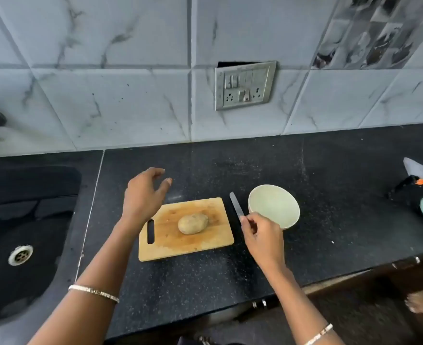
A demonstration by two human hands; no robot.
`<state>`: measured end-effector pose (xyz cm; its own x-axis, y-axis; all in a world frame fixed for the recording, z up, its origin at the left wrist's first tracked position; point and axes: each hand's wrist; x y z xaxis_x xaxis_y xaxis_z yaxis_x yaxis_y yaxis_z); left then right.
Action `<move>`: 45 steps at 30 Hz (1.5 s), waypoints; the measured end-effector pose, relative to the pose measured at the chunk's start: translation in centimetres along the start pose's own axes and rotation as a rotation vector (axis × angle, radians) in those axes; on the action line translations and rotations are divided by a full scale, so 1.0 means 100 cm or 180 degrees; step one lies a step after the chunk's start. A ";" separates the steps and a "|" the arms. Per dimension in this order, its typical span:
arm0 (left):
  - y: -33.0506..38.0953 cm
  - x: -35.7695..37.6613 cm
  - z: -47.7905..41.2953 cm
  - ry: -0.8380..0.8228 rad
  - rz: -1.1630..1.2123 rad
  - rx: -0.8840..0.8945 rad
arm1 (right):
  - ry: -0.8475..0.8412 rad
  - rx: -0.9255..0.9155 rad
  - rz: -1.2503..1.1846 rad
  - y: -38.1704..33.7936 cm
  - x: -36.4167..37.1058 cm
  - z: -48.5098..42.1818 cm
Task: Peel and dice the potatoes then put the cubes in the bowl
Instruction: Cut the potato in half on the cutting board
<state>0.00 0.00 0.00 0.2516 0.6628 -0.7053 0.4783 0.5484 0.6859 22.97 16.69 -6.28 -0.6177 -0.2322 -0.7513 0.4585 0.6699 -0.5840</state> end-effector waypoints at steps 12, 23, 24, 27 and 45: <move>-0.009 0.027 0.046 0.0166 0.0302 -0.0377 | -0.0816 0.0309 0.1850 0.037 0.043 0.021; -0.007 0.019 0.071 0.0389 0.0509 -0.0724 | -0.0844 0.0966 -0.0113 0.020 0.015 0.005; -0.007 0.017 0.072 0.0389 0.0507 -0.0738 | -0.0933 0.1063 -0.0502 0.019 0.011 0.000; -0.010 0.013 0.074 0.0365 0.0497 -0.0763 | -0.1025 0.1580 -0.2248 0.004 -0.004 -0.010; -0.033 0.081 0.051 -0.0800 -0.0259 -0.0833 | -0.1074 0.1683 -0.2040 -0.015 0.039 0.007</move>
<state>4.69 0.95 -8.87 0.4358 0.4835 -0.7591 0.2821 0.7276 0.6253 20.33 14.25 -8.59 -0.6739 -0.7008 -0.2340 0.3760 -0.0526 -0.9251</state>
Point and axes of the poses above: each hand's wrist, its own z-axis away from the middle knuckle, its own x-axis out of the palm, y = z × x, and after that the axes turned 1 degree about -x, right-handed
